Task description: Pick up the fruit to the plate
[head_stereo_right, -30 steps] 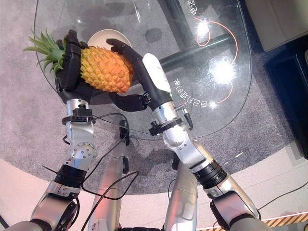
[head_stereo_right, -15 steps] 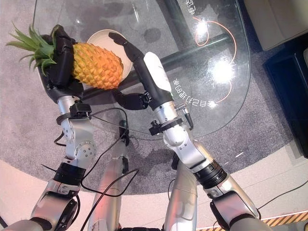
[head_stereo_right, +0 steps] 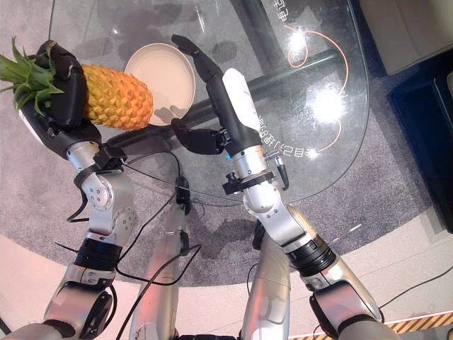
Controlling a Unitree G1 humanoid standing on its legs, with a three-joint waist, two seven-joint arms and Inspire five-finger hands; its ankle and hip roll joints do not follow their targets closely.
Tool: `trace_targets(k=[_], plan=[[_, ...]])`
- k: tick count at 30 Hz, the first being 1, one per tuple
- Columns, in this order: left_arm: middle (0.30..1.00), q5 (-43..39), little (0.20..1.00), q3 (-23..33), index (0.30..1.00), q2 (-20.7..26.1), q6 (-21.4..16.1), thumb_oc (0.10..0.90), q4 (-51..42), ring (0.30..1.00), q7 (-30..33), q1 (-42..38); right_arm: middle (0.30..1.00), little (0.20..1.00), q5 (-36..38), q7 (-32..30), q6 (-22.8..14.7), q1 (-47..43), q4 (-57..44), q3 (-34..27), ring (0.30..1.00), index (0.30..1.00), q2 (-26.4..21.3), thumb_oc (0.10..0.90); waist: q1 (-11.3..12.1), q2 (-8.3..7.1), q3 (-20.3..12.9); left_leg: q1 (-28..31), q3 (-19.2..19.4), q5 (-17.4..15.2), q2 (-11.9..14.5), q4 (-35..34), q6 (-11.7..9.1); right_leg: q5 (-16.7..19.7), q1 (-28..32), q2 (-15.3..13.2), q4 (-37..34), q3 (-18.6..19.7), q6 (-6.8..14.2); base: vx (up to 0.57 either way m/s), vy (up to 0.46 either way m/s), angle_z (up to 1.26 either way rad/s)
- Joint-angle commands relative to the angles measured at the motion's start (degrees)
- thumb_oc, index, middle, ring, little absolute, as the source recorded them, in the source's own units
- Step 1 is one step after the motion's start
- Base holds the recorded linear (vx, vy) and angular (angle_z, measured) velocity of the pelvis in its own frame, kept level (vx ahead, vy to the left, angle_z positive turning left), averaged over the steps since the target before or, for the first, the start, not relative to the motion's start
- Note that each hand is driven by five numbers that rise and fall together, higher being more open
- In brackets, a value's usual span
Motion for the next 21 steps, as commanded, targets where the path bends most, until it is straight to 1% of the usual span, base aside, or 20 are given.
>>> trace_targets(k=[1, 3, 6, 7, 10, 12, 15, 18, 19, 21], plan=[[0.3, 8.7, 0.2, 2.7, 0.3, 5.6, -7.7, 0.1, -2.8, 0.3, 0.6, -9.1, 0.9, 0.9, -0.8, -6.7, -3.9, -6.6, -3.6, -4.7, 0.9, 0.9, 1.7, 0.8, 0.3, -1.82, -1.2, 1.0, 2.0, -10.8, -0.4, 10.8, 0.9, 13.9, 4.6, 1.7, -18.5, 0.6, 1.3, 0.0, 0.0, 0.0], [0.3, 9.5, 0.2, 2.8, 0.3, 6.3, -8.1, 0.1, -1.9, 0.3, 1.0, -9.1, 0.9, 0.9, -0.3, -10.1, -3.6, -5.8, -2.4, -5.8, 0.9, 0.9, 1.1, 0.8, 0.1, -1.81, -1.2, 0.9, 2.1, -10.8, -0.2, 10.8, 0.8, 13.9, 4.4, 1.7, -18.4, 0.8, 1.4, 0.0, 0.016, -0.01], [0.3, 10.0, 0.2, 3.7, 0.3, 7.5, -8.5, 0.1, -0.1, 0.3, 0.2, -8.6, 0.9, 0.9, 3.3, -16.2, -5.9, -2.3, 1.0, -9.6, 0.9, 0.9, 0.3, 0.8, -0.7, -2.04, -1.2, 1.1, 2.4, -11.1, 0.0, 10.9, 0.7, 13.6, 4.4, 1.9, -18.1, 1.1, 1.4, 0.0, 0.04, -0.01], [0.3, 10.7, 0.2, 3.9, 0.3, 8.2, -8.9, 0.1, 0.5, 0.3, 0.7, -8.1, 0.9, 0.9, 4.2, -17.7, -7.3, 0.1, 2.1, -11.6, 0.9, 0.9, 0.1, 0.8, -1.1, -2.19, -1.2, 1.2, 2.5, -11.2, 0.1, 10.9, 0.8, 13.5, 4.3, 1.9, -18.0, 1.2, 1.4, 0.01, 0.036, -0.01], [0.3, 11.9, 0.2, 4.8, 0.3, 9.9, -9.9, 0.1, 1.1, 0.3, 1.9, -6.3, 0.9, 0.9, 5.8, -22.0, -9.9, 5.8, 4.5, -15.8, 0.9, 0.9, -0.4, 0.8, -2.0, -2.67, -1.2, 1.2, 2.8, -11.6, 0.4, 11.1, 0.9, 13.4, 4.1, 2.2, -17.8, 1.5, 1.4, 0.0, 0.0, 0.0], [0.3, 12.1, 0.2, 5.3, 0.3, 10.9, -10.9, 0.1, 2.1, 0.3, 2.4, -5.4, 0.9, 0.9, 8.0, -24.1, -9.4, 8.3, 6.6, -17.7, 0.9, 0.9, -1.0, 0.8, -2.4, -2.99, -1.2, 1.4, 3.0, -11.8, 0.6, 11.1, 1.0, 13.2, 4.2, 2.4, -17.6, 1.7, 1.4, 0.0, 0.0, 0.0], [0.3, 12.2, 0.2, 6.1, 0.3, 11.4, -11.3, 0.1, 3.2, 0.3, 2.1, -5.4, 0.9, 0.9, 9.6, -25.7, -8.1, 9.4, 10.1, -18.9, 0.9, 0.9, -2.0, 0.8, -2.6, -3.2, -1.2, 1.5, 3.1, -11.9, 0.9, 10.9, 1.1, 13.1, 4.1, 2.5, -17.6, 1.7, 1.4, 0.01, -0.003, -0.05], [0.3, 12.5, 0.2, 6.2, 0.3, 12.5, -10.7, 0.1, 3.6, 0.3, 2.2, -6.0, 0.9, 0.9, 11.7, -26.6, -8.4, 9.8, 13.4, -20.0, 0.9, 0.9, -2.9, 0.8, -2.5, -3.62, -1.2, 1.5, 3.1, -12.0, 1.1, 10.8, 1.1, 13.2, 4.2, 2.7, -17.8, 1.4, 1.5, 0.0, -0.034, -0.11], [0.3, 12.5, 0.2, 6.1, 0.3, 13.2, -10.6, 0.1, 4.4, 0.3, 2.2, -6.7, 0.9, 0.9, 12.5, -27.2, -8.2, 9.7, 15.1, -20.4, 0.9, 0.9, -3.3, 0.8, -2.6, -3.95, -1.2, 1.4, 3.0, -12.0, 1.1, 10.9, 1.0, 13.3, 4.2, 2.9, -17.9, 1.3, 1.5, -0.01, -0.064, -0.09], [0.3, 12.0, 0.2, 6.1, 0.3, 13.7, -10.7, 0.1, 5.7, 0.3, 2.1, -7.5, 0.9, 0.9, 12.8, -27.5, -7.6, 9.5, 16.9, -20.4, 0.9, 0.9, -3.9, 0.8, -2.6, -4.12, -1.2, 1.4, 3.0, -12.0, 1.2, 10.9, 1.0, 13.2, 4.3, 3.0, -17.9, 1.2, 1.5, 0.0, -0.039, -0.09]])
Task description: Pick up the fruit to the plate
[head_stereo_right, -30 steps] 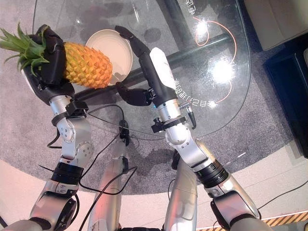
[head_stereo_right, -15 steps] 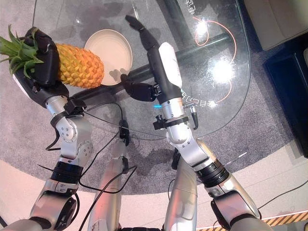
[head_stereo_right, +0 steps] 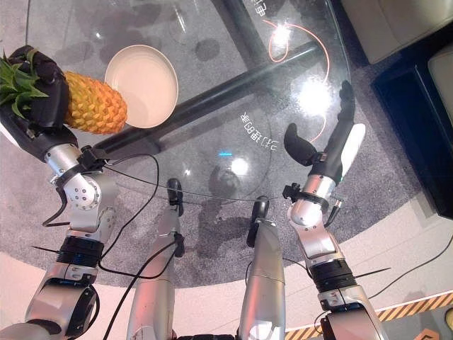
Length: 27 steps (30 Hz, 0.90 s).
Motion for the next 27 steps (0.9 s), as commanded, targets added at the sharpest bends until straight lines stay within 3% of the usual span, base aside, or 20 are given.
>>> trace_targets(k=[1, 4, 9, 17, 22, 27], plan=[[0.3, 4.8, 0.2, 3.3, 0.3, 6.9, -8.0, 0.1, -2.3, 0.3, 0.0, -7.8, 0.9, 0.9, 0.6, -4.4, -3.9, -3.5, -1.8, -3.3, 0.9, 0.9, -3.4, 0.8, 0.6, -3.18, -1.2, 1.5, 2.1, -12.0, -0.1, 11.1, 1.0, 11.7, 4.6, 1.4, -16.0, 0.4, 1.5, 0.0, -0.012, -0.06], [0.3, 4.4, 0.2, 3.0, 0.3, 7.3, -8.6, 0.1, 0.3, 0.3, 0.2, -9.3, 0.9, 0.9, 0.8, -5.3, -3.1, -4.6, 2.3, -3.0, 0.9, 0.9, -3.6, 0.8, 0.5, -3.07, -1.2, 1.5, 2.2, -11.8, 0.0, 11.0, 0.9, 11.8, 4.7, 1.5, -16.3, 0.4, 1.4, 0.0, 0.0, -0.01], [0.3, 4.5, 0.2, 2.2, 0.3, 8.8, -8.5, 0.1, 3.6, 0.3, 1.4, -12.3, 0.9, 0.9, 3.9, -8.0, -4.8, -5.5, 10.2, -3.0, 0.9, 0.9, -4.5, 0.8, 0.5, -2.97, -1.2, 1.3, 2.4, -11.8, 0.2, 10.8, 0.8, 11.8, 4.7, 1.6, -16.6, 0.4, 1.3, 0.0, 0.0, 0.0], [0.3, 6.4, 0.2, 0.8, 0.3, 10.9, -7.5, 0.1, 6.8, 0.3, 4.6, -15.5, 0.9, 0.9, 5.3, -11.2, -3.1, -5.7, 18.8, -2.5, 0.9, 0.9, -5.2, 0.8, 0.4, -3.02, -1.2, 0.9, 2.4, -12.1, 0.3, 11.2, 0.8, 11.7, 4.5, 1.8, -16.5, 0.2, 1.1, 0.0, 0.0, 0.0], [0.3, 9.0, 0.2, -1.1, 0.3, 12.9, -5.6, 0.1, 9.9, 0.3, 9.5, -18.7, 0.9, 0.9, 10.0, -9.7, -1.9, -6.2, 26.9, -1.6, 0.9, 0.9, -5.3, 0.8, 0.4, -3.28, -1.2, 0.4, 2.2, -12.2, 0.4, 11.3, 0.9, 11.5, 4.3, 1.9, -16.6, 0.0, 0.8, 0.0, 0.0, 0.0], [0.3, 10.5, 0.2, -4.1, 0.3, 14.8, -4.0, 0.1, 14.3, 0.3, 11.8, -22.9, 0.9, 0.9, 12.3, -5.2, -3.4, -7.8, 38.1, -1.1, 0.9, 0.9, -4.8, 0.8, 0.5, -3.43, -1.2, 0.2, 1.9, -12.3, 0.6, 11.6, 1.0, 11.4, 4.3, 2.2, -16.6, -0.2, 0.6, 0.0, -0.014, 0.0]])
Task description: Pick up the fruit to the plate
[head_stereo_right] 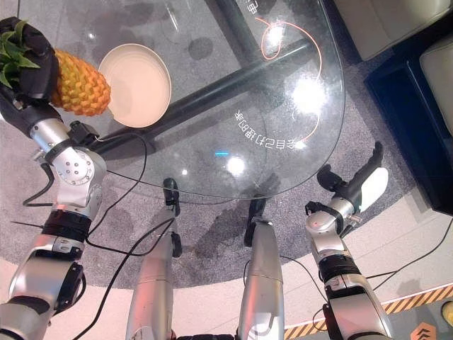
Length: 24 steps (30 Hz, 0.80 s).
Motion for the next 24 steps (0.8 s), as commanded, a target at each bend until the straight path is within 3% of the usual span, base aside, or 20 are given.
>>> trace_targets(k=[1, 12, 24], plan=[[0.3, 5.3, 0.2, -1.0, 0.3, 7.0, -4.0, 0.1, 1.1, 0.3, 2.8, -11.4, 0.9, 0.9, 2.0, 1.9, -3.0, -2.6, 5.2, -1.2, 0.9, 0.9, -2.8, 0.8, 0.7, -3.11, -1.3, 0.4, 1.8, -12.4, 0.2, 12.3, 1.2, 11.1, 4.5, 1.7, -16.0, -0.1, 0.7, 0.0, 0.0, 0.0], [0.3, 0.5, 0.2, -6.1, 0.3, 9.1, -3.1, 0.1, 9.4, 0.3, 0.0, -18.1, 0.9, 0.9, 4.0, 14.1, 0.7, -4.4, 17.9, 2.2, 0.9, 0.9, -1.2, 0.8, 0.2, -3.55, -1.3, 0.5, 2.0, -12.6, 0.6, 12.7, 1.4, 10.9, 4.6, 2.3, -15.8, 0.2, 0.4, 0.0, 0.0, 0.0], [0.3, -1.0, 0.2, -8.4, 0.3, 8.9, -2.2, 0.1, 15.0, 0.3, -3.0, -21.3, 0.9, 0.9, 6.3, 20.3, 2.6, -4.9, 19.2, 3.4, 0.9, 0.9, 0.1, 0.8, -0.6, -4.52, -1.3, 0.4, 2.2, -12.8, 1.0, 13.1, 1.3, 10.8, 4.1, 3.0, -15.4, 0.9, 0.3, 0.0, 0.0, 0.0]])
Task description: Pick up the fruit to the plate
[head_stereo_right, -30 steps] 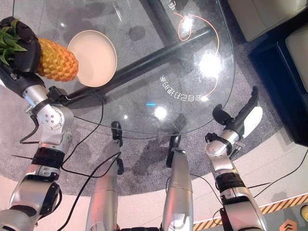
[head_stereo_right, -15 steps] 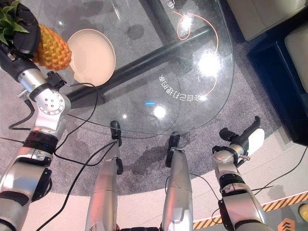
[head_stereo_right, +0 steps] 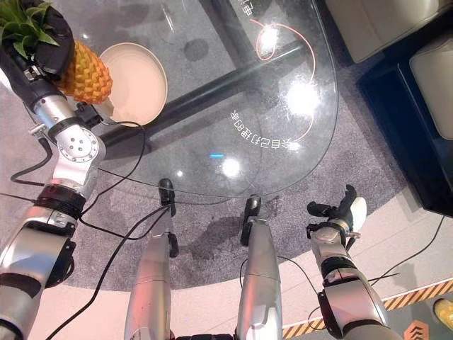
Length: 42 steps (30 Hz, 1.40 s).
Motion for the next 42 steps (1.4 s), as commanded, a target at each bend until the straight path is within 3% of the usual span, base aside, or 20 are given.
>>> trace_targets(k=[1, 8, 30, 42], plan=[[0.3, -0.5, 0.2, 0.0, 0.3, 6.2, -4.8, 0.1, -0.2, 0.3, -0.5, -11.0, 0.9, 0.9, 1.9, 0.3, 0.6, -0.1, 1.3, 0.7, 0.9, 0.9, -0.5, 0.8, 0.4, -3.54, -1.3, 0.5, 3.0, -12.8, 0.4, 12.6, 1.4, 10.5, 3.9, 2.4, -15.9, 1.3, 0.7, 0.0, 0.0, 0.0], [0.3, -1.9, 0.2, -0.8, 0.3, 5.4, -5.7, 0.1, 1.5, 0.3, -3.0, -11.9, 0.9, 0.9, 2.3, 2.0, 1.2, -0.2, 1.5, 1.5, 0.9, 0.9, 0.3, 0.8, 0.1, -4.01, -1.3, 0.2, 3.0, -12.8, 0.4, 12.7, 1.3, 10.6, 3.4, 2.8, -15.8, 1.6, 0.6, 0.0, -0.001, -0.03], [0.3, -3.7, 0.2, -4.8, 0.3, 3.7, -4.0, 0.1, 5.9, 0.3, -7.5, -17.2, 0.9, 0.9, 2.5, 3.3, 2.1, -1.6, 1.8, 2.9, 0.9, 0.9, 1.3, 0.8, -1.1, -5.49, -1.3, -1.0, 3.4, -12.8, 0.6, 12.6, 1.2, 11.2, 2.2, 3.8, -16.4, 2.3, 0.8, 0.0, 0.0, 0.0], [0.3, -4.4, 0.2, -5.0, 0.3, 3.7, -3.6, 0.1, 9.1, 0.3, -8.5, -18.0, 0.9, 0.9, 2.5, 3.1, 1.5, -2.3, 2.3, 3.1, 0.9, 0.9, 1.5, 0.8, -1.4, -5.4, -1.3, -1.5, 3.6, -12.9, 0.6, 12.7, 1.1, 11.4, 1.7, 3.7, -16.7, 2.4, 0.9, 0.0, 0.0, 0.0]])
